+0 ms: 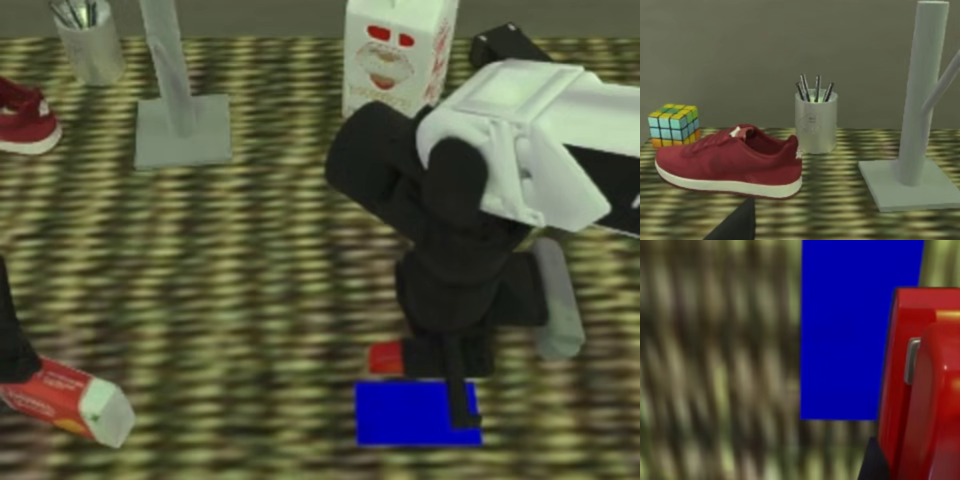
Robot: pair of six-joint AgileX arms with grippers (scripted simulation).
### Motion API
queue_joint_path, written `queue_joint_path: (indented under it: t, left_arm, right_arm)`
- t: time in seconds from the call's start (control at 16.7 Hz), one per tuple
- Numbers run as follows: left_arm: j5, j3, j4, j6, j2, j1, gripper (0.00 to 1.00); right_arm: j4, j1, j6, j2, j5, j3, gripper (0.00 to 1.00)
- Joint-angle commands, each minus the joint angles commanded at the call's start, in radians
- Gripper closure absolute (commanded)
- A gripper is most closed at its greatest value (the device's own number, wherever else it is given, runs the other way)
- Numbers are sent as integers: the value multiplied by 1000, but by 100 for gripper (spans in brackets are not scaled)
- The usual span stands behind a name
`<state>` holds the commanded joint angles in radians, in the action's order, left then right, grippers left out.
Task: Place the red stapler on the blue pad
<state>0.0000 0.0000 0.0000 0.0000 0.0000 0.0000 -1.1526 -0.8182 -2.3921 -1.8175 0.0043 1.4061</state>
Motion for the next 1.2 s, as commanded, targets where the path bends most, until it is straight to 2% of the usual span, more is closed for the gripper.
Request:
queue_joint_path:
  t: [0.48, 0.84, 1.2]
  left_arm:
    - [0, 0, 0, 0, 0, 0, 0]
    - [0, 0, 0, 0, 0, 0, 0]
    - [0, 0, 0, 0, 0, 0, 0]
  right_arm:
    - [319, -3, -2, -105, 0, -205, 100]
    - [362, -5, -4, -123, 1, -237, 100]
    - [362, -5, -4, -123, 1, -237, 55]
